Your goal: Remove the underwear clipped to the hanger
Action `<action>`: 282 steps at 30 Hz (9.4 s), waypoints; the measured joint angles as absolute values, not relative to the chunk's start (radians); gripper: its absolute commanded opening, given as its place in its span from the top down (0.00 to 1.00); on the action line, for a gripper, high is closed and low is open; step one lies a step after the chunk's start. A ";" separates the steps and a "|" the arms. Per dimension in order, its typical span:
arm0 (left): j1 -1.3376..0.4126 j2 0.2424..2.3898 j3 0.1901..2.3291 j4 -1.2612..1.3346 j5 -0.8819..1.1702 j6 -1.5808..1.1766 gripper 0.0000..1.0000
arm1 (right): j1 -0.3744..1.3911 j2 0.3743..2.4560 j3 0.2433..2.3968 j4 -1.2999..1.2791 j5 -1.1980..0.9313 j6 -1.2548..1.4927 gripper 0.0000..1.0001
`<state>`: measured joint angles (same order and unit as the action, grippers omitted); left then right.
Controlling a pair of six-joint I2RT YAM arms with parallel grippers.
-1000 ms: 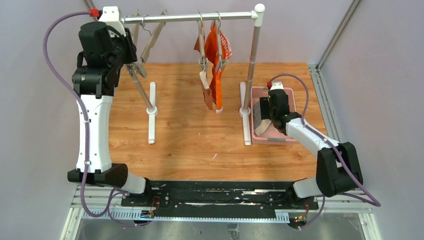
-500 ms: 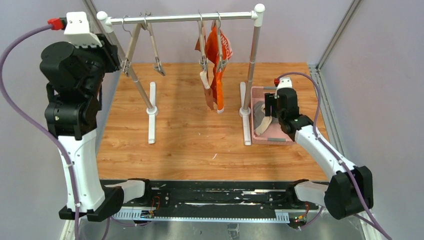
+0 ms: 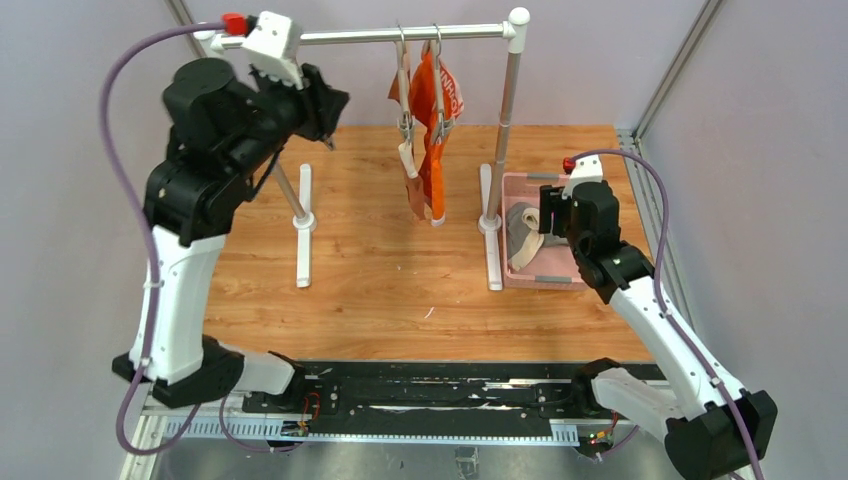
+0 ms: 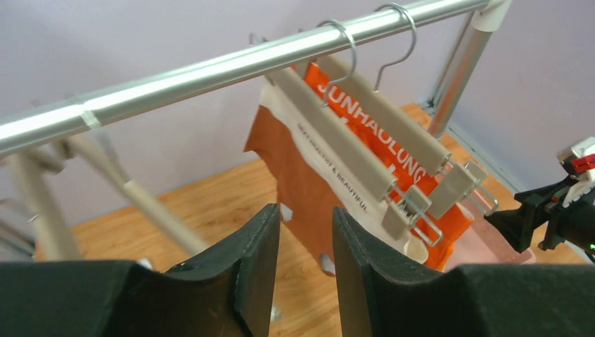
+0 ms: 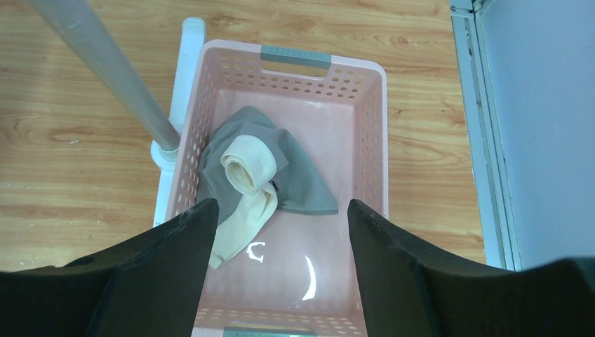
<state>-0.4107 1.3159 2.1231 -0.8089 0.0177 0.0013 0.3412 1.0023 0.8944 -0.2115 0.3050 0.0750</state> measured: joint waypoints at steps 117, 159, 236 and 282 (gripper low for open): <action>-0.554 0.871 1.428 -0.899 -0.050 -0.036 1.00 | 0.495 0.913 0.873 -0.210 0.201 0.038 0.32; -0.625 0.837 1.281 -0.785 0.564 0.194 1.00 | 0.492 1.077 1.051 0.320 -0.974 0.388 0.15; -0.625 0.976 1.254 -0.279 0.605 -0.065 1.00 | 0.471 0.708 0.708 0.375 -0.557 0.510 0.31; -0.773 1.096 1.116 0.214 0.571 -0.337 1.00 | 0.494 1.027 0.693 1.305 -0.602 0.893 0.58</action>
<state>-0.7731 1.0958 1.1160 0.2142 0.5709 -0.3370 0.4942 1.0267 0.6933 1.3048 -0.6022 0.8928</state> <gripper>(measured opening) 0.080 0.464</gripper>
